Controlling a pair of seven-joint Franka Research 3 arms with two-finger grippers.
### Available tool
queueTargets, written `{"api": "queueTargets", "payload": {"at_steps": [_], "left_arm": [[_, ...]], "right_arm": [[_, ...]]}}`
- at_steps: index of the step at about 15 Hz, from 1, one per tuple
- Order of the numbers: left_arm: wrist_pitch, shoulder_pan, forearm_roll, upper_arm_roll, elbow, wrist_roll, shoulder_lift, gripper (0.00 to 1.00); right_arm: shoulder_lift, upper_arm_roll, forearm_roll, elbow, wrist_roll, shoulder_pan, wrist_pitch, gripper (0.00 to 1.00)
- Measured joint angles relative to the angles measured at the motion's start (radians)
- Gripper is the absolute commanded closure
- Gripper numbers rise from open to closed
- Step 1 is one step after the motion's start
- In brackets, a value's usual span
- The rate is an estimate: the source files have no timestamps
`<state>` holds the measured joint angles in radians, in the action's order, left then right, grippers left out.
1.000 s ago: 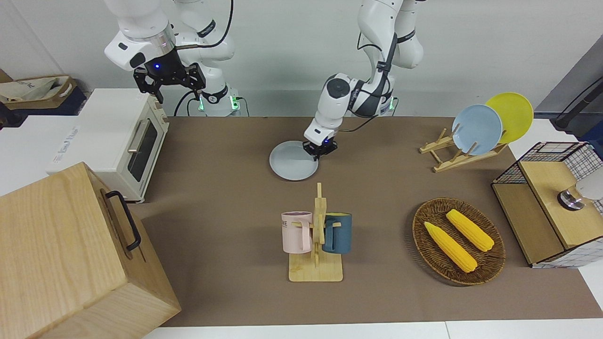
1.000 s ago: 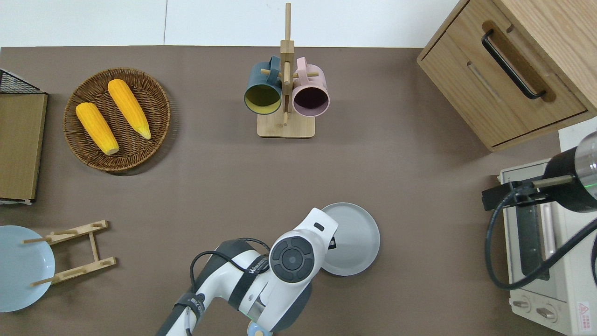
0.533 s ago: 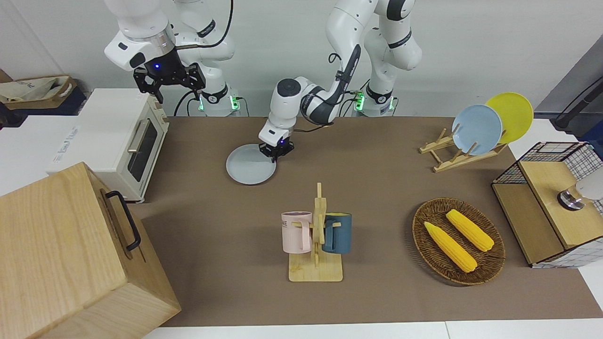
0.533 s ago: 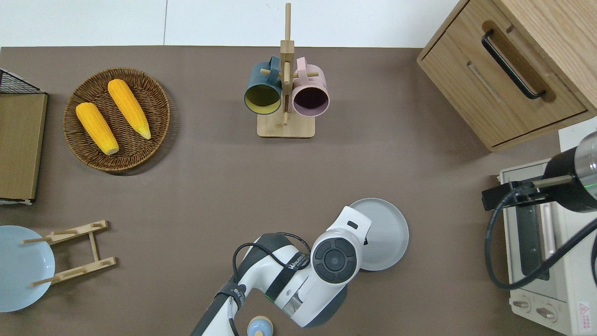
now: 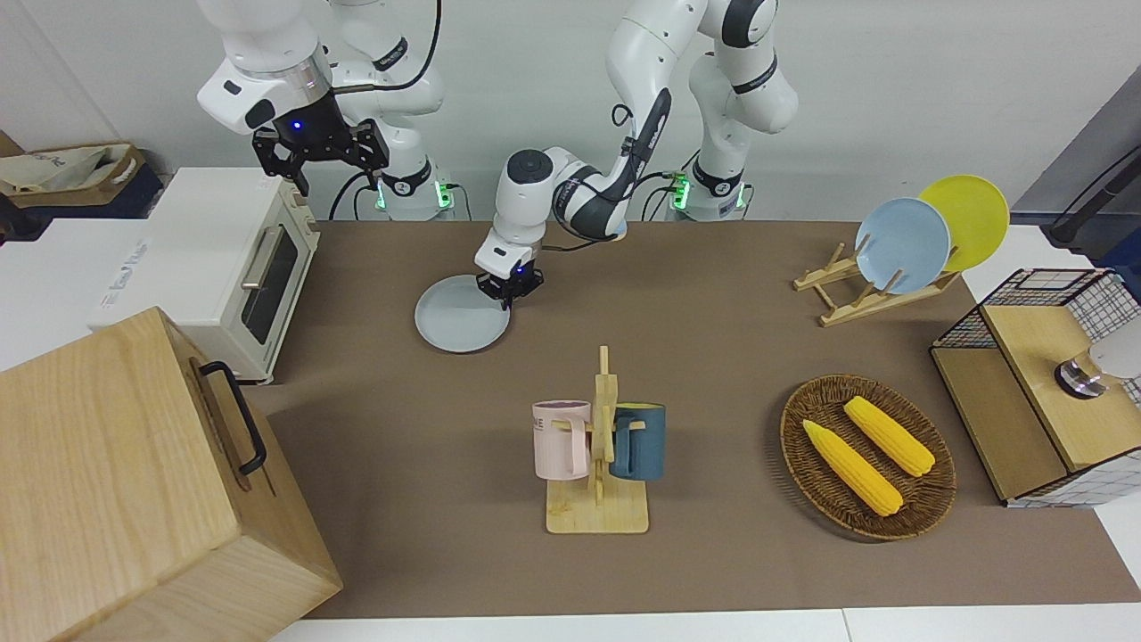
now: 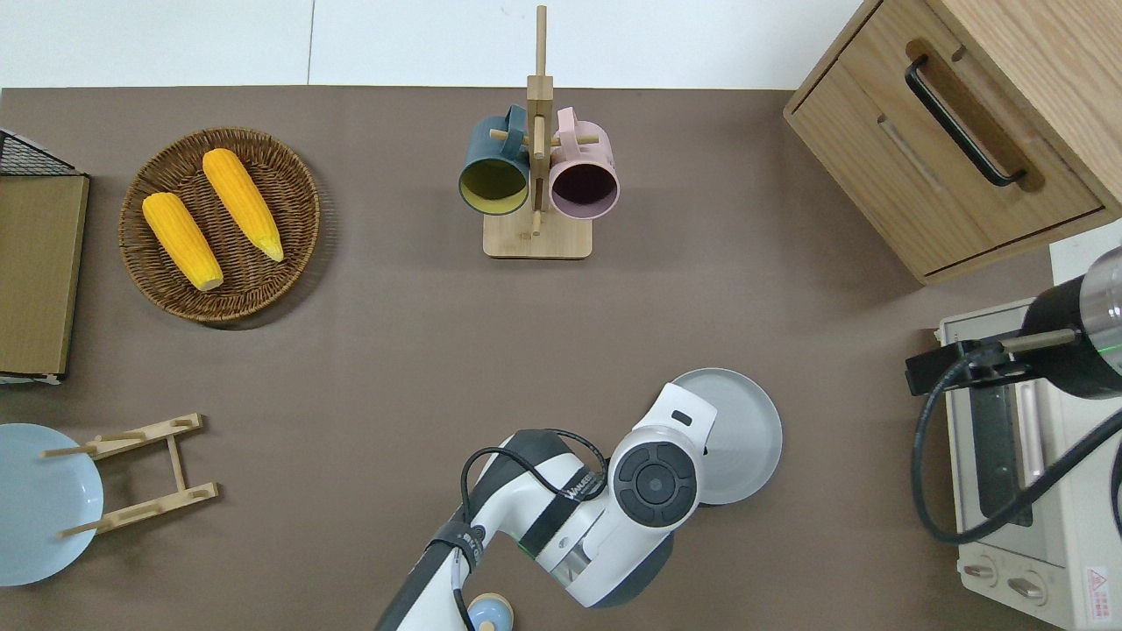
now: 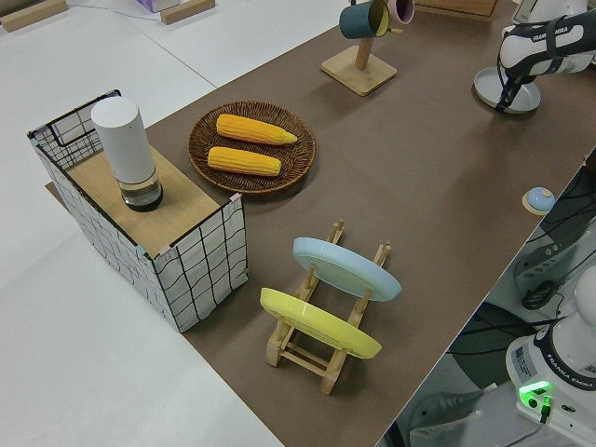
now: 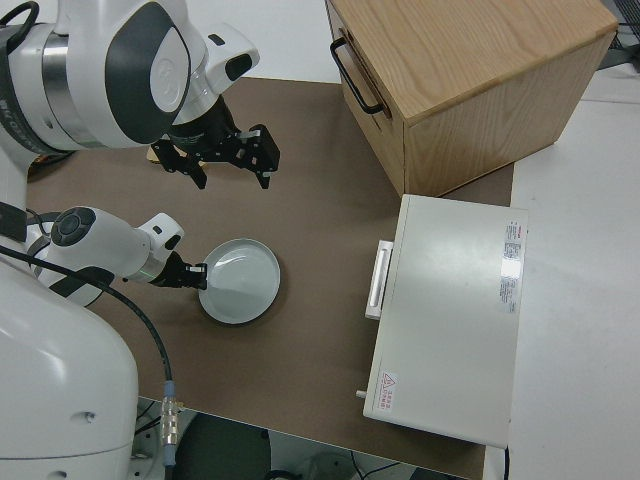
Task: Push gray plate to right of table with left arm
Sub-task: 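Keep pushing the gray plate toward the toaster oven side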
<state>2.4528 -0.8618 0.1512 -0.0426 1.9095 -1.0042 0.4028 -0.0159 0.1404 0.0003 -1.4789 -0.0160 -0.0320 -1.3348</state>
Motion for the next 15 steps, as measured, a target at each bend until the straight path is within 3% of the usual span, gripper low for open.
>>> {"api": "queueTargets", "payload": {"at_steps": [3, 10, 15], "left_arm": [[-0.052, 0.000, 0.000, 0.002, -0.034, -0.004, 0.022, 0.00], [-0.096, 0.024, -0.001, 0.020, -0.071, 0.022, 0.031, 0.00], [-0.229, 0.078, 0.014, 0.020, -0.084, 0.170, -0.012, 0.00]], "right_arm": [[0.000, 0.000, 0.000, 0.000, 0.000, 0.000, 0.000, 0.017], [0.000, 0.000, 0.000, 0.000, 0.000, 0.000, 0.000, 0.017], [0.000, 0.000, 0.000, 0.000, 0.000, 0.000, 0.000, 0.017]]}}
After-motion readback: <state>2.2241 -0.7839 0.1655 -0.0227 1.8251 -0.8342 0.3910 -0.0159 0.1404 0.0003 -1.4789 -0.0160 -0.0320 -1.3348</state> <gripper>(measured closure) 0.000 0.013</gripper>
